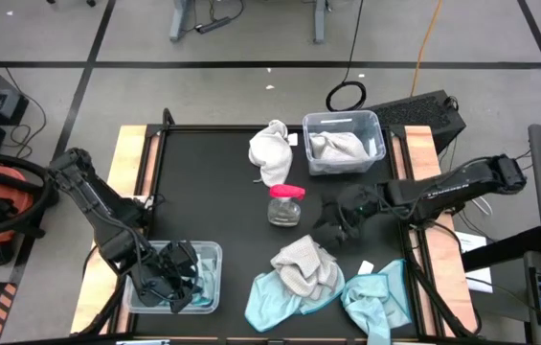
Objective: Sort microfiber towel by color & place in baskets
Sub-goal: Put the gray towel into the top transparent bin
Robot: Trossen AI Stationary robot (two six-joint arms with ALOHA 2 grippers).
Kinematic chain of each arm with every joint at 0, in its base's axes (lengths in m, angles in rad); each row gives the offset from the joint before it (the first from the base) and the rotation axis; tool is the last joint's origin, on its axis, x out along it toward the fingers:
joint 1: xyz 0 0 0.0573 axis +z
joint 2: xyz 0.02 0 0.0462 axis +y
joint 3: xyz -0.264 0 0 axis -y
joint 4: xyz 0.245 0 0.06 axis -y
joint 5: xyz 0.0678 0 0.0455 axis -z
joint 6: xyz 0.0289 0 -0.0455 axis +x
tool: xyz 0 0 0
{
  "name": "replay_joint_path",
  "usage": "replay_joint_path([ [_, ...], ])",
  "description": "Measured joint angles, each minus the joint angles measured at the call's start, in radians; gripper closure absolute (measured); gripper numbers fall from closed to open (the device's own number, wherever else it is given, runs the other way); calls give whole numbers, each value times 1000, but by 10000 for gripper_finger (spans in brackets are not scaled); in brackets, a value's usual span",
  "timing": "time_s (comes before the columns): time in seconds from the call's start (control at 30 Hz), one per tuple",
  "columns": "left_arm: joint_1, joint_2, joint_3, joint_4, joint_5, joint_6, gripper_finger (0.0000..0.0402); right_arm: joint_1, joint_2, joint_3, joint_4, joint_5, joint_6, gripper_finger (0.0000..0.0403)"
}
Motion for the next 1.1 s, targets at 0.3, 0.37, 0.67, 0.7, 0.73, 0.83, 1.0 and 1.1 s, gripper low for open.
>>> replay_joint_path([
  [0.3,41,0,57,-2,37,77,181,103,101,-43,113,80,-125,76],
  [0.37,53,0,74,1,37,97,181,121,146,-43,150,81,-122,77],
  [0.67,75,0,100,3,36,98,181,184,335,-42,370,140,-128,85],
  [0.7,74,0,100,2,37,96,181,186,355,-42,370,148,-128,85],
  [0.73,74,0,100,4,37,95,181,186,376,-42,370,158,-128,85],
  [0.83,75,0,100,14,37,95,181,186,440,-42,362,163,-123,85],
  [1.0,86,0,100,23,37,94,181,187,526,-42,394,161,-86,92],
  [1.1,95,0,100,39,39,93,181,186,538,-42,416,160,-49,121],
])
